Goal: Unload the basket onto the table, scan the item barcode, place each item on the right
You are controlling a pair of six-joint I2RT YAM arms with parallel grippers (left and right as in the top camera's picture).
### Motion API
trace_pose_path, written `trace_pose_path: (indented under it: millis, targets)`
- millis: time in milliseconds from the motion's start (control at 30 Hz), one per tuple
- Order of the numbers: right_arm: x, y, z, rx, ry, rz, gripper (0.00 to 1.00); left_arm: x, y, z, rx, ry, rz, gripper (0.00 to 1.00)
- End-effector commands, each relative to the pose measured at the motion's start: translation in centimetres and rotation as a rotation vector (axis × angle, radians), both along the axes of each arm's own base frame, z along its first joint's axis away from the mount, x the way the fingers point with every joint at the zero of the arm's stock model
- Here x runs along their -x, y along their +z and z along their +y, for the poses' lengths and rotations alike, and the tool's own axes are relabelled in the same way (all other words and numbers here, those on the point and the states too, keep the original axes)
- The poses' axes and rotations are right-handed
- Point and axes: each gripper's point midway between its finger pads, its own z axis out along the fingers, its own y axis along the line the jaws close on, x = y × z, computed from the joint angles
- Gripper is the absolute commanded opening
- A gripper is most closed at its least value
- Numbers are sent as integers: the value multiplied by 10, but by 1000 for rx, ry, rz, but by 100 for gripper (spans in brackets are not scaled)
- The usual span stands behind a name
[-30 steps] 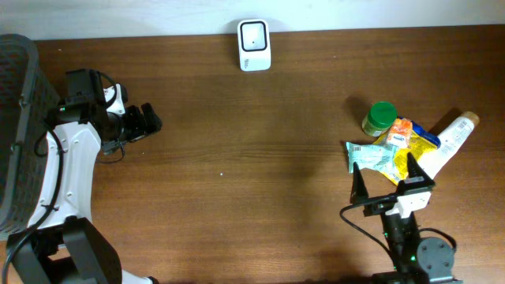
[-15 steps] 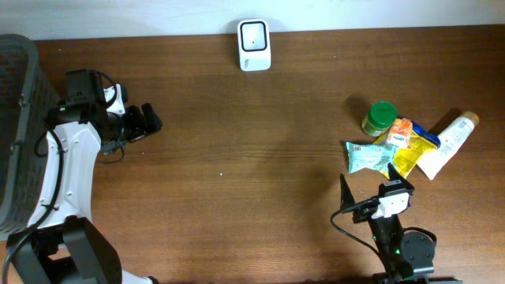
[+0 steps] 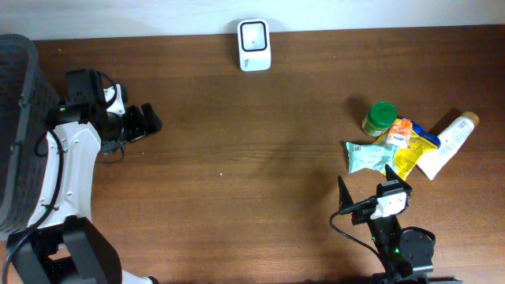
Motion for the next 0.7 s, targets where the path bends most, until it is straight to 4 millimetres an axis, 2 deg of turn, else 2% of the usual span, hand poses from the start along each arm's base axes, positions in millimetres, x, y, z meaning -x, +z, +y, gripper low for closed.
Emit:
trace_pose_path:
  millis: [0, 300, 467, 567, 667]
  targets:
    - [0, -3, 1, 2, 7, 0, 98, 0, -6, 2, -1, 2, 16, 99]
    - [0, -3, 1, 2, 7, 0, 98, 1, -1, 2, -4, 4, 2, 99]
    - [0, -3, 1, 2, 7, 0, 98, 7, 25, -11, -21, -28, -67, 99]
    - [0, -3, 1, 2, 7, 0, 98, 26, 46, -16, -85, -36, -143, 99]
    - [0, -3, 1, 2, 7, 0, 98, 32, 57, -22, -103, -48, -248, 99]
